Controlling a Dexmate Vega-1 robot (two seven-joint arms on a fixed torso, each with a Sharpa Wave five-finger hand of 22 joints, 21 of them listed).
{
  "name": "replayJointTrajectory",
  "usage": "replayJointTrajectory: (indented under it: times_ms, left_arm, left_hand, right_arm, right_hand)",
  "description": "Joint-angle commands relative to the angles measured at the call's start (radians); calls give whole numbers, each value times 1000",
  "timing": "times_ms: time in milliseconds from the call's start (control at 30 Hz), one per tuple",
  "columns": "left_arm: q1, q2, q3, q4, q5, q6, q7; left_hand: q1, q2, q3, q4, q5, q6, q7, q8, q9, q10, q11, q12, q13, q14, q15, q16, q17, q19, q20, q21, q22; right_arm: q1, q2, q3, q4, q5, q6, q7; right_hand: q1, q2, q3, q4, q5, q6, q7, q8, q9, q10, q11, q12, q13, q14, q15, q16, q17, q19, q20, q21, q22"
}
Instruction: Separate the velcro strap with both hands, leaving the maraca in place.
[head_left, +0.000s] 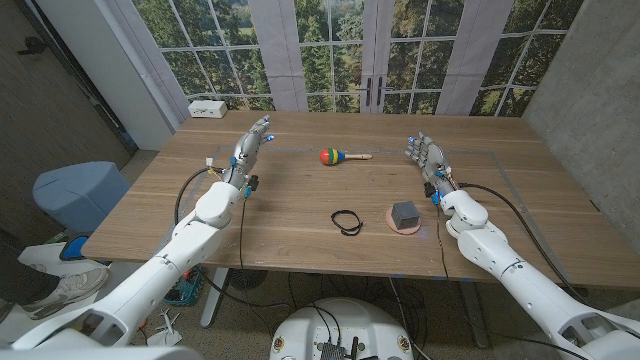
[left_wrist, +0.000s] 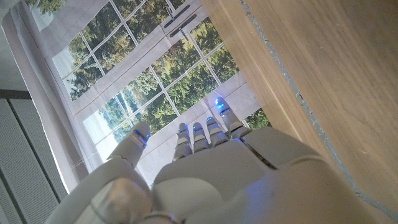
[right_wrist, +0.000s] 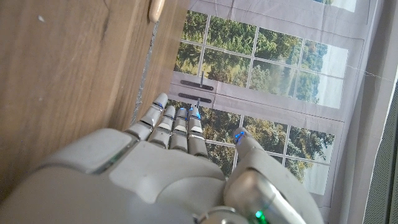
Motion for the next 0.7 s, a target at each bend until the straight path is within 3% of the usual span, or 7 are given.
replayJointTrajectory:
  times_ms: [33,233,700]
  left_arm:
    - [15,66,27,-98,322,50,156]
    - [12,94,38,-131,408,70,170]
    - [-22,136,72,-164,529,72,136]
  left_hand:
    - [13,16,6,-19,-5,30,-4,5,2,21,-7,7,3,18,-1,7,0,19,-2,-7,5]
    - [19,17,9,-36,-9,44,-12,3,3,35,-11,7,4,34,1,6,-1,32,4,-12,6]
    - [18,25,11,-46,-13,56,-24,-2,4,50,-23,5,4,44,-9,4,2,48,-6,-21,6]
  right_arm:
    - [-47,-8,9,-50,-22,13,-51]
    - [-66,-8,13,-65,-29,29,-64]
    - [-85,-9,15,-94,-59,42,-99]
  right_hand:
    - [14,0,4,-13,-5,12,3,10,4,13,0,8,-1,12,2,3,1,12,-3,-6,5]
    - [18,1,4,-21,-8,16,2,10,5,17,0,9,-3,13,1,5,-1,16,-1,-10,5]
    - [25,7,7,-34,-12,24,4,10,5,26,-1,10,-6,16,2,8,-4,24,-2,-19,5]
